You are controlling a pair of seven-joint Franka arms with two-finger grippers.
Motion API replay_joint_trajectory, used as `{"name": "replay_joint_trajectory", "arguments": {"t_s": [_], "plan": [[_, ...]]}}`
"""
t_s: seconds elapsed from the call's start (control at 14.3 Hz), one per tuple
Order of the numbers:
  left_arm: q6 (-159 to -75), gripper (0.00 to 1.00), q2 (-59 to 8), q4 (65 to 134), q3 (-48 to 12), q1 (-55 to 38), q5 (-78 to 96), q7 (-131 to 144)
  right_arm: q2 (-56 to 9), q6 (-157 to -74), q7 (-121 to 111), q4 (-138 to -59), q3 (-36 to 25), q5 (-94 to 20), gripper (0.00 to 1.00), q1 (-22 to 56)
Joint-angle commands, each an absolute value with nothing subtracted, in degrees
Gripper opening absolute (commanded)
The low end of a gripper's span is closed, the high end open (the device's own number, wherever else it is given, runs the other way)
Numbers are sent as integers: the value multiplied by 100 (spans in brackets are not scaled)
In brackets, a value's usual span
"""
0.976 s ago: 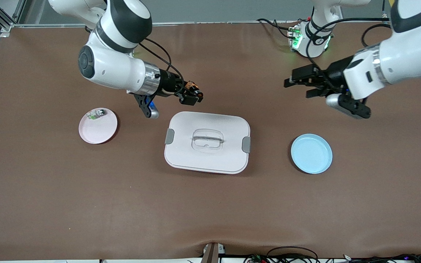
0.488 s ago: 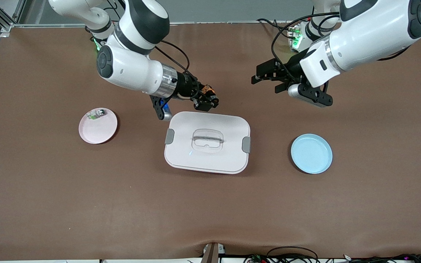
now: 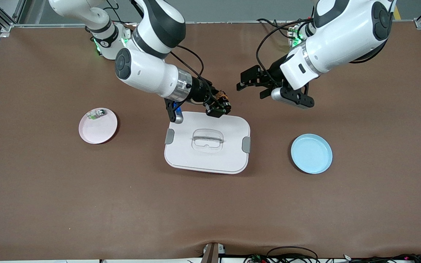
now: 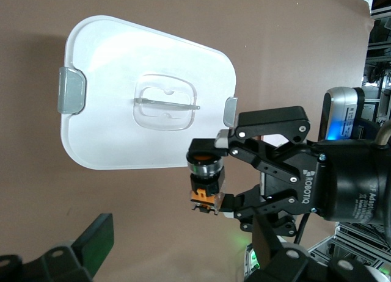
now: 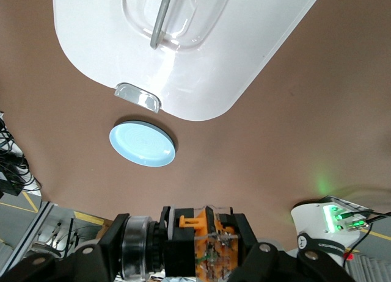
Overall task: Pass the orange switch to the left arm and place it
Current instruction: 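Close the left gripper on the switch held by the right gripper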
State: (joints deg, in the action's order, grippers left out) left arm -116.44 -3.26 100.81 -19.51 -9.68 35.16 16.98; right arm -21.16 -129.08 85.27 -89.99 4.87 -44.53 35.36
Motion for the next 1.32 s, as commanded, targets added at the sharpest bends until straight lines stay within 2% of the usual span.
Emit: {"name": "replay_joint_trajectory", "arguments": {"t_s": [0.0,0.28,0.84,0.98,1.25], "plan": [[-12101,100,-360,10187,-2135,-958,3682,1810,-2259,-12964,8570,-8789,439,-5060,23,3586],[-12532,100,-509,10301,-2390,-975,3665,2013,-2259,-12964,8578,-8789,439,-5142,23,3569],[-12595,100,-317,10660,-2391,-1011,3604,1802,-2259,-12911,8561,-8772,439,-5142,23,3498],[-12874,100,-325,10687,-2391,-1037,3612,1810,-2259,-12894,8560,-8771,431,-5133,23,3472],[-13524,91,-343,10907,-2399,-1098,3612,1802,-2259,-12894,8578,-8719,439,-5142,23,3472]]}}
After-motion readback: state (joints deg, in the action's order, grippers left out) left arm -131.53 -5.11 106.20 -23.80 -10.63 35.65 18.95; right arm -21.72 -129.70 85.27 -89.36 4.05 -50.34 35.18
